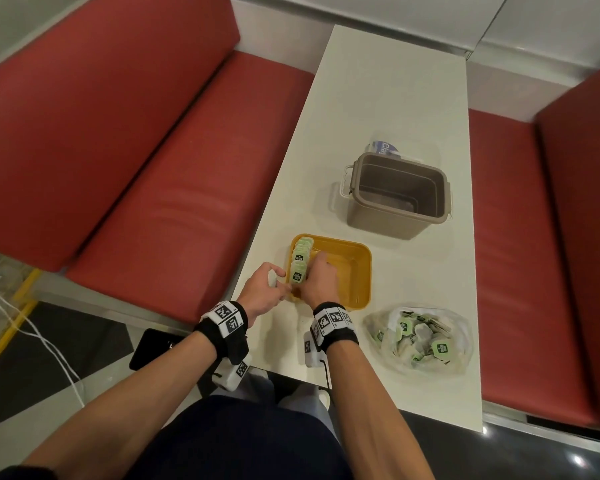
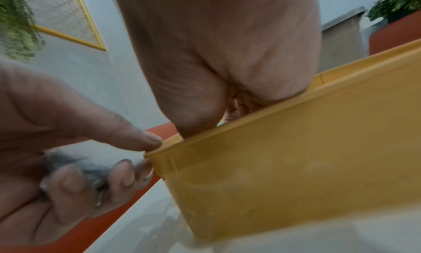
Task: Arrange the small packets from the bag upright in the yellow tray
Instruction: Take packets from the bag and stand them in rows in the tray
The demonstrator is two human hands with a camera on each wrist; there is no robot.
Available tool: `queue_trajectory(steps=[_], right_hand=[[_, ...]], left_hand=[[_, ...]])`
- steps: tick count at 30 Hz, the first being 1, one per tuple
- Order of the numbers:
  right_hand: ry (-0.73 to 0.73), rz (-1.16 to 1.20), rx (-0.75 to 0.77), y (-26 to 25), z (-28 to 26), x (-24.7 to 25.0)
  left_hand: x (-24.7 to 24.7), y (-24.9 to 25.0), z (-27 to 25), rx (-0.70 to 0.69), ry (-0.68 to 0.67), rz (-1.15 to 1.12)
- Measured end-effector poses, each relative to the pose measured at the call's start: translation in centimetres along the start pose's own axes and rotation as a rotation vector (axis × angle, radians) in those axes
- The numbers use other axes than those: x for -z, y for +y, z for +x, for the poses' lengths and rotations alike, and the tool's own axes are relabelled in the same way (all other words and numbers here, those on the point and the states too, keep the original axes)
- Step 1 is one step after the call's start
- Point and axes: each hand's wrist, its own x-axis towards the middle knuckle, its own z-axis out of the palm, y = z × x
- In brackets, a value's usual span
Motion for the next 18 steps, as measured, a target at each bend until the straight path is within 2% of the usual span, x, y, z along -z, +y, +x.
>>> queue_trajectory(steps=[4, 7, 14, 18], right_hand=[[0.039, 0.042, 0.040, 0.3, 0.1, 0.1], [0.015, 0.021, 0.072, 0.3, 0.1, 0.0], [-0.020, 0.064, 0.048, 0.5, -0.4, 1.7], [0.115, 0.096, 0.127, -0.1, -1.3, 4.1]], left_hand=[[0.3, 0.2, -0.1, -0.005, 0.007, 0.003], [0.3, 0.4, -0.2, -0.002, -0.002, 0.000], [1.0, 1.2, -0.9, 0.019, 0.005, -0.094], [2.0, 3.0, -1.8, 0.018, -0.039, -0.279]])
